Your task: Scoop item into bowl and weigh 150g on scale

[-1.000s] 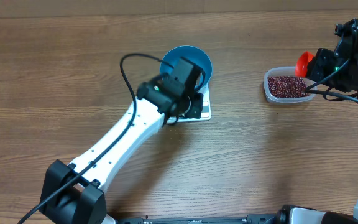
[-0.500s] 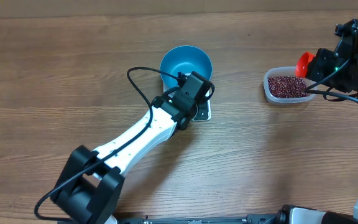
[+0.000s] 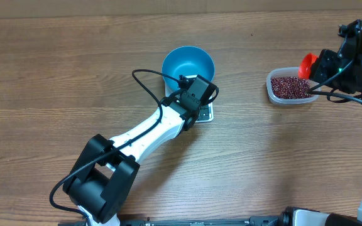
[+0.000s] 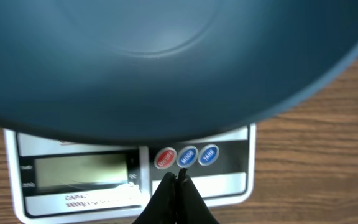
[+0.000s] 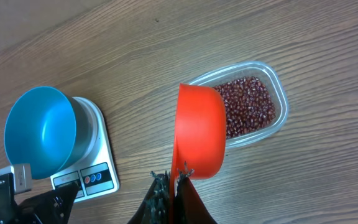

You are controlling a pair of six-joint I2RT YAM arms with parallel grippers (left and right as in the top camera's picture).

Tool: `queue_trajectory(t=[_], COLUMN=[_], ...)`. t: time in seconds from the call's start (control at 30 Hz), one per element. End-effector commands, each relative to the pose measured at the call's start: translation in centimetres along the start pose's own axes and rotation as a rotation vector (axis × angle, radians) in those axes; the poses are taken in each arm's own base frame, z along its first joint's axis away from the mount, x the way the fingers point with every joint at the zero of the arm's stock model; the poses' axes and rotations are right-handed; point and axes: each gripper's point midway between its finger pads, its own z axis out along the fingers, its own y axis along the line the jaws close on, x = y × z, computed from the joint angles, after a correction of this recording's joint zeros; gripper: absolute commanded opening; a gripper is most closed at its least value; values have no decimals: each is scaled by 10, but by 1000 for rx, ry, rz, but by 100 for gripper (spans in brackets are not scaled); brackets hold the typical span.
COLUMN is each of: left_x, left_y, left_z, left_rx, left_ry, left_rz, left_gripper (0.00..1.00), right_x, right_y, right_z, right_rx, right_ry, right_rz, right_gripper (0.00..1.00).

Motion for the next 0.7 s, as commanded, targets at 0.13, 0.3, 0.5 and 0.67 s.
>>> queue_trajectory(t=[0.13,0.3,0.5,0.67], left_x=[7,10,14,15], left_y=[16,15,13,14], left_z=[18,27,36,36], left_rx=[-81,-79,-74,-76], left_ry=[-4,-1,10,12], left_rz=[0,4,5,6], left_gripper=[4,4,4,4], right_x=[0,0,1,2], right_y=[1,1,1,1], right_z=[-6,-6,-6,-6], right_rx=[-2,-2,-1,-1], right_ry=[-9,-9,-5,-1], right_rz=[-7,-7,-7,-6], right_gripper=[4,4,4,4])
